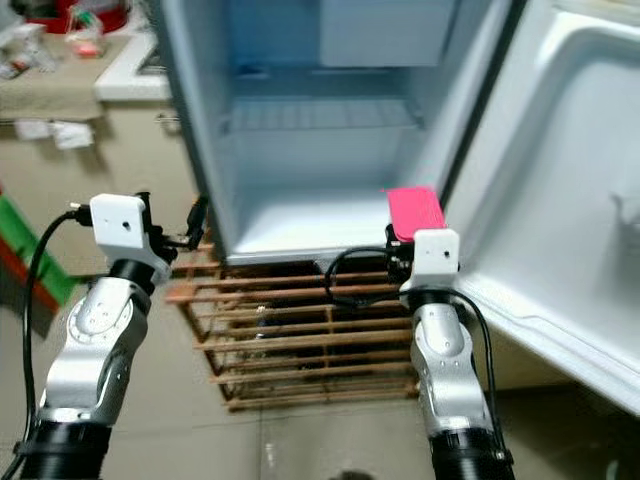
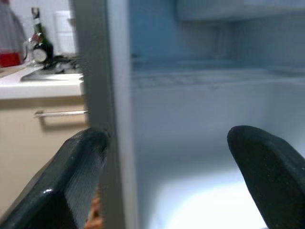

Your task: Restocking fridge

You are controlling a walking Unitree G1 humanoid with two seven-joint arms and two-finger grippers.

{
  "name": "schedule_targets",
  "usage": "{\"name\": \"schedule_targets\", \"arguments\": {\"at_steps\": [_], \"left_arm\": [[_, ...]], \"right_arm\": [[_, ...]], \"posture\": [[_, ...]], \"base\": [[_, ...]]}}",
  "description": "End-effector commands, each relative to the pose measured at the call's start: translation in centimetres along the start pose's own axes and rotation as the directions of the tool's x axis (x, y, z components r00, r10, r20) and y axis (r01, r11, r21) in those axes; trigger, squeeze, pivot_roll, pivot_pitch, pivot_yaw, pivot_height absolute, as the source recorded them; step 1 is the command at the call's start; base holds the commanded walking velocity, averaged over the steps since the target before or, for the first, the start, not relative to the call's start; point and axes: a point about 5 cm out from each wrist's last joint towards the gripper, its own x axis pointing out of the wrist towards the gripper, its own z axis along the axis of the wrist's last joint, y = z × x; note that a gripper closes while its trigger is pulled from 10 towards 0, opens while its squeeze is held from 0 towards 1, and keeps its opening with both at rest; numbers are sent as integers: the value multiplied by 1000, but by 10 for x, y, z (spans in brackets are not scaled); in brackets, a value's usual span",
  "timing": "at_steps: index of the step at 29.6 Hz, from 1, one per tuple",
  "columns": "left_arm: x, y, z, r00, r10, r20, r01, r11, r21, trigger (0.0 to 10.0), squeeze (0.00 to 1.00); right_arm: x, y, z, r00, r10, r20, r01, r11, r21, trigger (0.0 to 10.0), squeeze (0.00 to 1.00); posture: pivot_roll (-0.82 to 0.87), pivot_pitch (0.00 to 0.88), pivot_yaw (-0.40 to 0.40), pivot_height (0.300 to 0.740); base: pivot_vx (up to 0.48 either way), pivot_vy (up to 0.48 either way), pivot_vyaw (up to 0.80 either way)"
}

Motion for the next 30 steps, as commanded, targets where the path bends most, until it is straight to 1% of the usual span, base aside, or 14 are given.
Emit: {"name": "schedule_targets", "arguments": {"at_steps": [1,6,9,16,18,20,21,23,24,26,27,28,29,30], "left_arm": [[-2,13,11,998,37,43,-38,999,21,10000,0],[-5,16,17,996,56,75,-57,998,18,10000,0],[-10,15,24,994,50,102,-51,999,5,10000,0],[-22,15,29,996,27,83,-27,1000,7,10000,0],[-28,15,28,999,4,49,-4,1000,0,10000,0],[-37,10,26,997,-71,0,71,997,17,10000,0],[-44,4,20,986,-155,-67,157,987,20,10000,0],[-49,2,19,980,-177,-88,179,984,13,10000,0],[-53,-2,16,968,-221,-117,222,975,-4,10000,0],[-63,-20,10,918,-361,-163,357,932,-55,10000,0],[-63,-20,10,918,-361,-163,357,932,-55,10000,0],[-66,-29,8,889,-424,-172,414,906,-91,10000,0],[-66,-29,8,889,-424,-172,414,906,-91,10000,0],[-70,-36,8,867,-467,-176,452,884,-118,10000,0]], "right_arm": [[7,-3,8,1000,-12,20,13,1000,0,10000,0],[13,0,7,1000,1,0,-1,1000,26,10000,0],[21,6,8,1000,18,-8,-18,999,47,10000,0],[34,22,9,997,74,-25,-73,996,46,10000,0],[39,27,6,995,93,-43,-91,994,54,10000,0],[44,34,3,992,112,-62,-108,992,61,10000,0],[49,40,2,989,127,-78,-122,990,68,10000,0],[48,41,3,989,130,-76,-125,990,69,10000,0],[50,44,3,987,139,-79,-133,989,68,10000,0],[54,48,2,984,151,-89,-147,988,53,10000,0],[54,48,2,984,151,-89,-147,988,53,10000,0],[56,50,2,984,152,-92,-148,988,42,10000,0],[56,50,2,984,152,-92,-148,988,42,10000,0],[57,51,3,985,150,-89,-148,988,34,10000,0]], "posture": [[-33,0,-3,740],[-9,0,-7,740],[11,0,-11,740],[54,0,-17,740],[72,32,-16,740],[85,79,-19,740],[99,117,-25,740],[116,153,-33,740],[121,162,-36,740],[135,191,-38,740],[135,191,-38,740],[139,208,-36,740],[139,208,-36,740],[141,220,-36,740]], "base": [[480,0,0],[480,0,0],[0,0,0],[0,0,0],[0,0,0],[0,0,0],[0,0,0],[0,0,0],[0,0,0],[0,0,0],[0,0,0],[0,0,0],[0,0,0],[0,0,0]]}}
